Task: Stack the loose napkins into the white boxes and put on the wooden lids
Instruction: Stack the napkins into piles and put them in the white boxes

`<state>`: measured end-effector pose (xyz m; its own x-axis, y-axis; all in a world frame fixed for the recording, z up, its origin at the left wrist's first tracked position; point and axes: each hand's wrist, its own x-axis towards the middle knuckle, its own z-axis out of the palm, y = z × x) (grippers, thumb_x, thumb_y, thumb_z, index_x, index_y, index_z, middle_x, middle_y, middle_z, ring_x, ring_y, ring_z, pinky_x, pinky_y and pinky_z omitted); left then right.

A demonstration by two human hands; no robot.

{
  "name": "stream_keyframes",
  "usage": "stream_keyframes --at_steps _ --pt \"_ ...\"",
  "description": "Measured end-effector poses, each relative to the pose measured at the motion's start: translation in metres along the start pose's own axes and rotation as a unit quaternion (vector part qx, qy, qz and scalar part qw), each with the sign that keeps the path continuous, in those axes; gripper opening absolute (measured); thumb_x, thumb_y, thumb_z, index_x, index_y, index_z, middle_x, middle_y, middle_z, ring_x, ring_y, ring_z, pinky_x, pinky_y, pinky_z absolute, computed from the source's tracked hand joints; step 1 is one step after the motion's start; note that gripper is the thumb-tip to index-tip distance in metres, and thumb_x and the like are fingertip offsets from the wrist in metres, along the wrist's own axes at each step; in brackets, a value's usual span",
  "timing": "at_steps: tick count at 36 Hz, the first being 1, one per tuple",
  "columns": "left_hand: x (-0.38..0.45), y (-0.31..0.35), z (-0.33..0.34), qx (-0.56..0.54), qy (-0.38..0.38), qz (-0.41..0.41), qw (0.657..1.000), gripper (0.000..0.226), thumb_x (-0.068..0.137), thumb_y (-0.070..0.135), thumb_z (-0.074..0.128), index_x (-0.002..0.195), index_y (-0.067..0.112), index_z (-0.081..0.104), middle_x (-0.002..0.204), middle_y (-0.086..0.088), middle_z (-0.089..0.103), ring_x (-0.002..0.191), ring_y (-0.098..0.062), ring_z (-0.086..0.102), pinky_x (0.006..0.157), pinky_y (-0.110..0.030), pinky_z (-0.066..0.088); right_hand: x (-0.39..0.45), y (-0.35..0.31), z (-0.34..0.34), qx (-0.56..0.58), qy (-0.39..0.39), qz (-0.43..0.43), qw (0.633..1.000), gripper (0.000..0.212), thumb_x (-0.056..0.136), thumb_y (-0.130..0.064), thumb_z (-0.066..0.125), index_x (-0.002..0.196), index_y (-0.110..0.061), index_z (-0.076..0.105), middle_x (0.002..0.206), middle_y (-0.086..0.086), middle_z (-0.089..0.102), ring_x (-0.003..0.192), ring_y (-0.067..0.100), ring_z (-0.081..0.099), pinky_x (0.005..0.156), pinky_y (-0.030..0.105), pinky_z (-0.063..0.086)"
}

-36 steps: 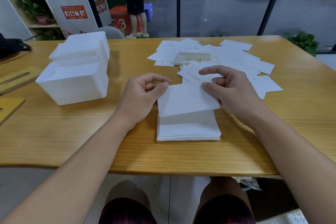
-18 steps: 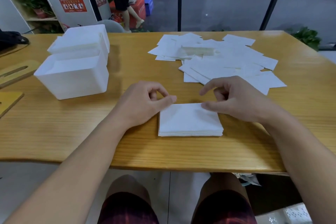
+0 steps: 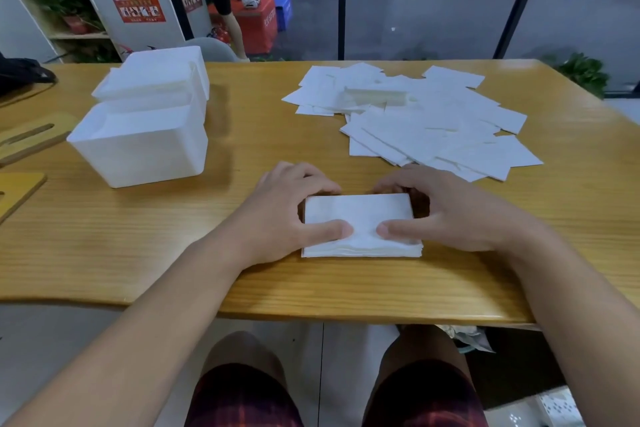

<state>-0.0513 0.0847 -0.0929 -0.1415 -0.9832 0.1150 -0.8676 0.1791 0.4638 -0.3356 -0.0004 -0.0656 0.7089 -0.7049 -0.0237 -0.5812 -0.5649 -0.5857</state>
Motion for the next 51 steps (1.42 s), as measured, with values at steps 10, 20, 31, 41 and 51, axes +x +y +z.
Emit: stream_keyframes --at_steps 10,20,31,41,51 --pt "-0.001 0.003 -0.001 -0.03 0.005 -0.006 1.0 0.064 0.08 0.085 0.073 0.132 0.05 0.064 0.133 0.035 0.052 0.136 0.002 0.038 0.118 -0.043 0.04 0.002 -0.004 0.003 0.025 -0.019 0.003 1.0 0.037 0.083 -0.054 0.089 0.098 -0.03 0.065 0.101 -0.011 0.063 0.085 0.007 0.06 0.072 0.027 0.045" --pt "-0.004 0.023 -0.01 -0.314 0.034 -0.042 0.948 0.086 0.089 0.028 0.091 0.154 0.055 0.042 0.111 -0.002 0.078 0.103 -0.021 0.076 0.092 -0.04 0.06 -0.001 -0.018 0.009 0.21 0.071 0.011 0.975 0.05 0.09 -0.016 0.087 0.128 -0.037 0.063 0.103 -0.002 0.077 0.079 0.017 0.072 0.066 0.028 0.056" --pt "0.006 0.051 -0.004 -0.461 0.214 -0.101 0.855 0.046 0.095 0.004 0.076 0.13 0.029 0.062 0.107 0.0 0.072 0.092 -0.011 0.066 0.083 -0.032 0.053 0.011 -0.049 0.043 0.439 0.265 0.044 0.857 0.029 0.09 -0.003 0.076 0.11 -0.025 0.077 0.094 0.007 0.074 0.09 0.023 0.067 0.083 0.045 0.052" --pt "-0.015 0.05 0.014 -0.402 0.235 -0.157 0.871 0.089 0.079 0.023 0.07 0.151 0.06 0.033 0.132 -0.018 0.062 0.097 -0.018 0.064 0.082 -0.027 0.05 -0.001 -0.057 0.057 0.4 0.245 0.053 0.881 0.046 0.078 -0.019 0.07 0.121 -0.033 0.067 0.112 0.018 0.071 0.082 0.022 0.062 0.073 0.041 0.05" --pt "-0.016 0.054 0.019 -0.41 0.254 -0.144 0.864 0.093 0.093 -0.001 0.066 0.162 0.047 0.026 0.122 0.007 0.067 0.093 -0.001 0.068 0.074 -0.013 0.053 -0.001 -0.064 0.054 0.389 0.276 0.044 0.878 0.057 0.093 0.004 0.062 0.136 -0.033 0.056 0.117 -0.007 0.074 0.081 0.012 0.064 0.071 0.03 0.054"
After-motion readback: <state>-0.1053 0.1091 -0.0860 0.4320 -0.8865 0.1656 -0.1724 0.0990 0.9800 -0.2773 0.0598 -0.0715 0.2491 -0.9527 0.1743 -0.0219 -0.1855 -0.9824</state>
